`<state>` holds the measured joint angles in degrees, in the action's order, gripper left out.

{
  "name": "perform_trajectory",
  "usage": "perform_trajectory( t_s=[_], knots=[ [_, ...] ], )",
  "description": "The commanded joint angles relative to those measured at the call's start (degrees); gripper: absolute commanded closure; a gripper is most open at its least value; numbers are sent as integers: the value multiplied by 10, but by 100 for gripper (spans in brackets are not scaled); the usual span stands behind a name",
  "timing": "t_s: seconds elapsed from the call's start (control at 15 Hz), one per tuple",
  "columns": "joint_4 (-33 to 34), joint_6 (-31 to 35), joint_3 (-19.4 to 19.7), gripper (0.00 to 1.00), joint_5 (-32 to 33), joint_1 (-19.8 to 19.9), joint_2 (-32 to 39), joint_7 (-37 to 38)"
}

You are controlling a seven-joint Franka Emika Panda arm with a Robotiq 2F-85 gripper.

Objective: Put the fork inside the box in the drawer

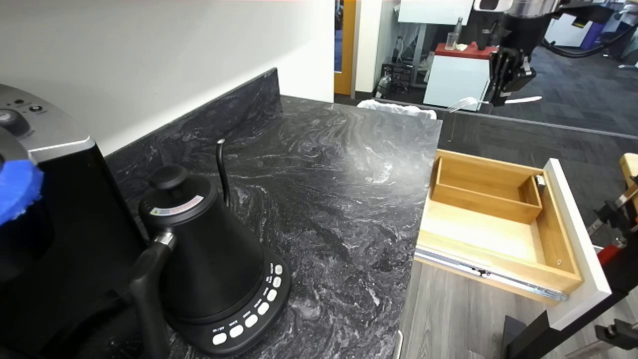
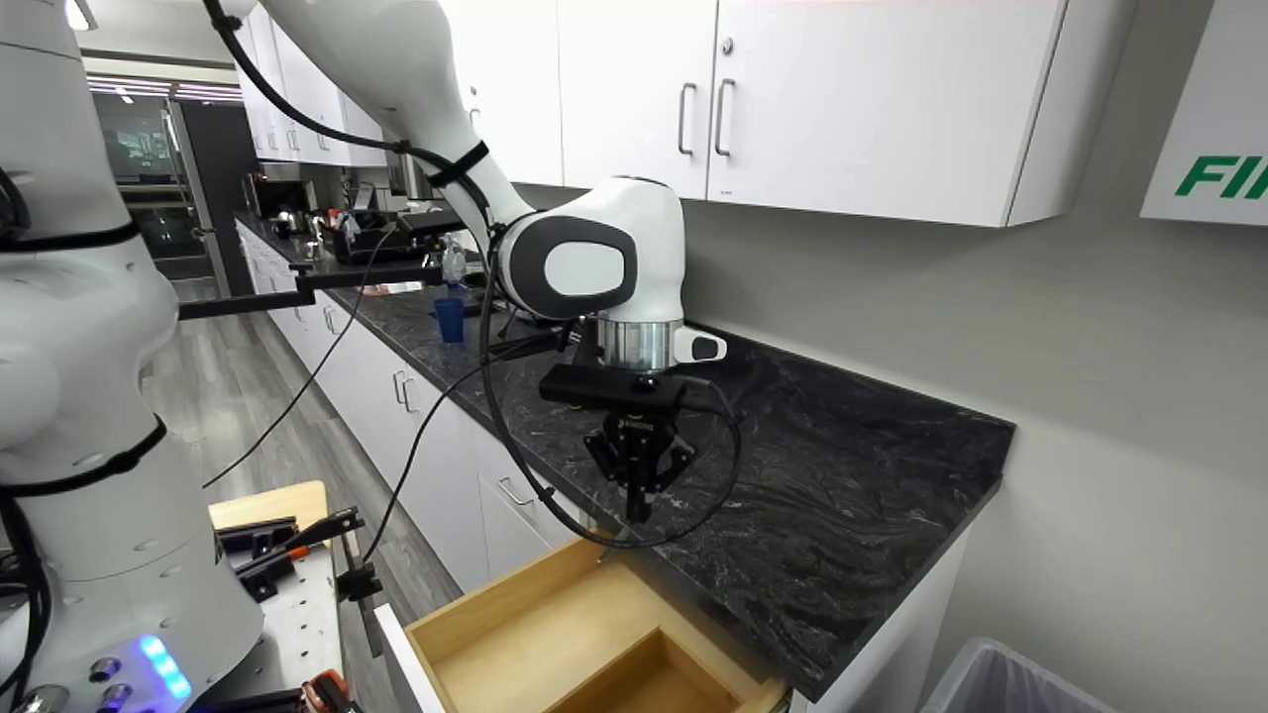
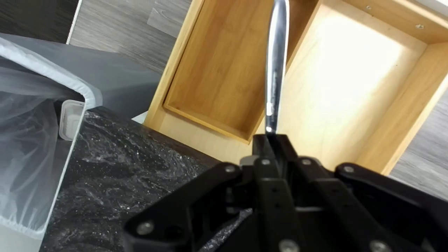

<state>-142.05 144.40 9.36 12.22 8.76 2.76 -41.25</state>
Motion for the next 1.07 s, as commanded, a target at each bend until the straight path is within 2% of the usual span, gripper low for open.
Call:
perform_trajectory(
  t_s=[0.0,0.33,0.67,1.0],
  knots=[
    [-31,44,15,97,9,20,-8,-2],
    [-81,111,45,97,4,54,11,-20],
    [-109,164,57,98,7,79,30,-73],
    [-113,177,62,97,19,87,41,-101]
  ],
)
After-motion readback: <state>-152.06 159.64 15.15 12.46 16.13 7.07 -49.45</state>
